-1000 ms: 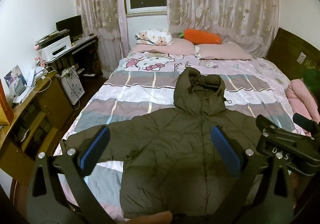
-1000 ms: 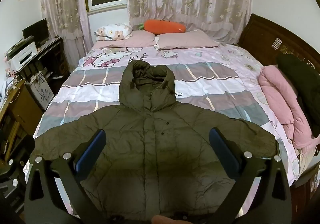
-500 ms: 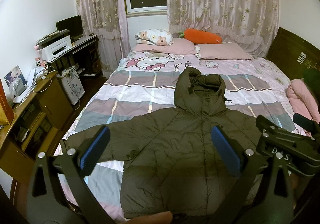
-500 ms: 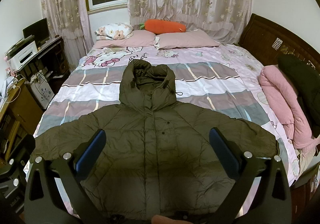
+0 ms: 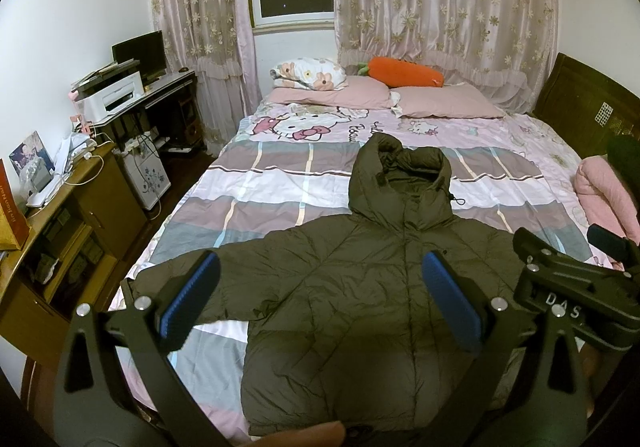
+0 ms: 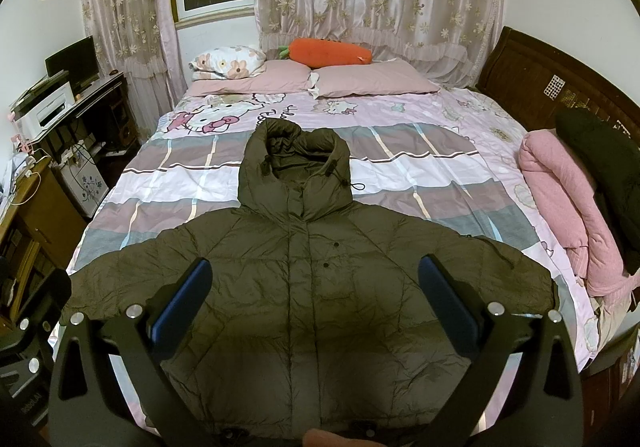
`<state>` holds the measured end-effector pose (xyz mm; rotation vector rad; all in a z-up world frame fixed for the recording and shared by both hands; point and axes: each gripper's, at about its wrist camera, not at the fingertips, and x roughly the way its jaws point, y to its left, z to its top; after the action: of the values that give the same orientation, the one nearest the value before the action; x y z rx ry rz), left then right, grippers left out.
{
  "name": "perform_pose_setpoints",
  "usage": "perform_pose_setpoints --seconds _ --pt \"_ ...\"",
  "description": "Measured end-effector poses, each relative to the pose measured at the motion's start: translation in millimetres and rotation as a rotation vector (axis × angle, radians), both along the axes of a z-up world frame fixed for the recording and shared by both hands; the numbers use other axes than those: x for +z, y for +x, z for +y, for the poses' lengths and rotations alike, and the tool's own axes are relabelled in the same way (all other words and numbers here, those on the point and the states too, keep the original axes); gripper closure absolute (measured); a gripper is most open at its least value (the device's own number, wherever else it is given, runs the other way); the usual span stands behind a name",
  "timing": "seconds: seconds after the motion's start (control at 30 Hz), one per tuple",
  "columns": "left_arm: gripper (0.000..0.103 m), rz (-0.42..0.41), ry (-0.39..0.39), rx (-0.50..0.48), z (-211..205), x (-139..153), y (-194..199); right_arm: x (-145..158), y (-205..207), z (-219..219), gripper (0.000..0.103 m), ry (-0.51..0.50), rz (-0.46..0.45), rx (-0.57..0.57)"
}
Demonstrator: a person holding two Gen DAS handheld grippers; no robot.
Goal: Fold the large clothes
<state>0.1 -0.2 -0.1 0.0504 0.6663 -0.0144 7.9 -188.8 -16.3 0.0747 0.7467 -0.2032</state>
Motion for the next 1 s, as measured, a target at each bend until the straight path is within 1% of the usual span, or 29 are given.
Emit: perform_pose_setpoints --seconds 1.0 --pt "0.002 0.001 0.003 0.001 -0.1 -0.1 0.0 -3.3 1.8 -0.5 0.001 0.0 0.003 0.0"
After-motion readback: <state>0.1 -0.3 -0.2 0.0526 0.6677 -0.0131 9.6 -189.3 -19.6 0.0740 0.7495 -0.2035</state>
